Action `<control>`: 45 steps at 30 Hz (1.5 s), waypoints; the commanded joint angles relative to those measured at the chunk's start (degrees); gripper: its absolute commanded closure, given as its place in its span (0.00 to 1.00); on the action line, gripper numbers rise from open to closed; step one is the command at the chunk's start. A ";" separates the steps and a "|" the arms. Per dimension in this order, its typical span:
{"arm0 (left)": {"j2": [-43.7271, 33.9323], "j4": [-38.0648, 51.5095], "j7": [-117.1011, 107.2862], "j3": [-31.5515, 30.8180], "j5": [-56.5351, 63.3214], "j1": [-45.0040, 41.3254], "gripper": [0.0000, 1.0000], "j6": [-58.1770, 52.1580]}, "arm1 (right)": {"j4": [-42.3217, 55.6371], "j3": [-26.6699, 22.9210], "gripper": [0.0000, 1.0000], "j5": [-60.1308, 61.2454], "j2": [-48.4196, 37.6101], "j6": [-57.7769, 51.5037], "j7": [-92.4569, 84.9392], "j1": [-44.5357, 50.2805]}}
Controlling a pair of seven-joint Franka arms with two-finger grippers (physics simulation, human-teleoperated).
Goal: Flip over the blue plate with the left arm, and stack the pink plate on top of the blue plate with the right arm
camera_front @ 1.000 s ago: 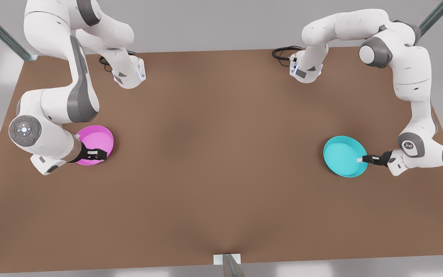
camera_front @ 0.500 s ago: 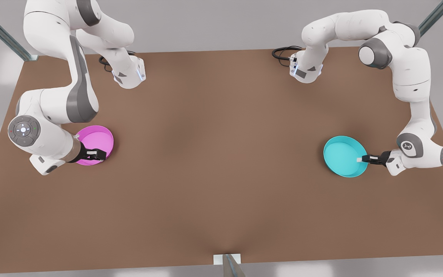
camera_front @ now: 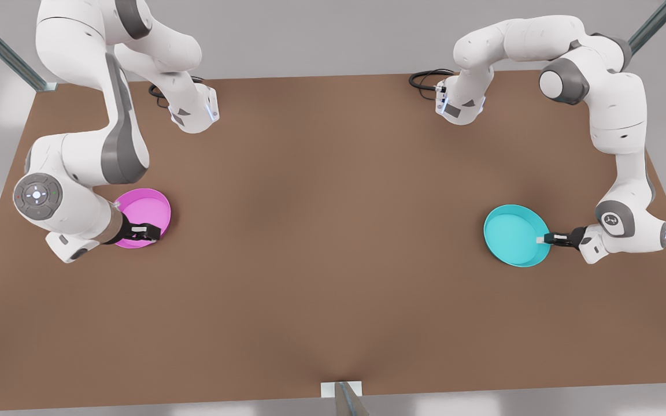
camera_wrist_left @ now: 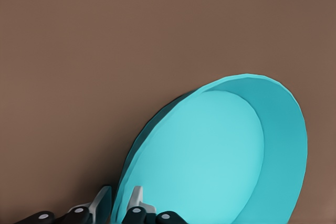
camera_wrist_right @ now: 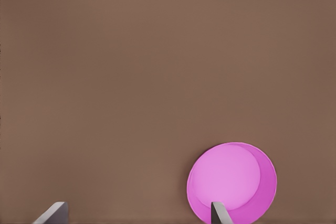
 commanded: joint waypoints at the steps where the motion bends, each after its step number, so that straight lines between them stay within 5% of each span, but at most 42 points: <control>1: 0.00 -0.02 0.05 0.00 0.02 0.00 0.64 0.00 | 0.01 0.00 0.00 0.00 0.00 0.00 0.00 -0.14; 13: 0.00 0.07 0.49 0.00 0.02 0.00 0.75 -0.09 | 0.98 0.35 0.00 -0.70 -0.09 -0.35 -1.14 0.30; 31: -2.20 1.38 -0.30 0.09 1.34 -0.18 0.75 -4.30 | -1.04 0.35 0.00 -0.53 1.23 -0.44 -1.23 0.73; 45: -4.31 13.51 -12.07 0.44 29.36 -16.95 0.75 -14.76 | -0.87 0.35 0.00 -0.62 1.49 0.00 -1.14 1.70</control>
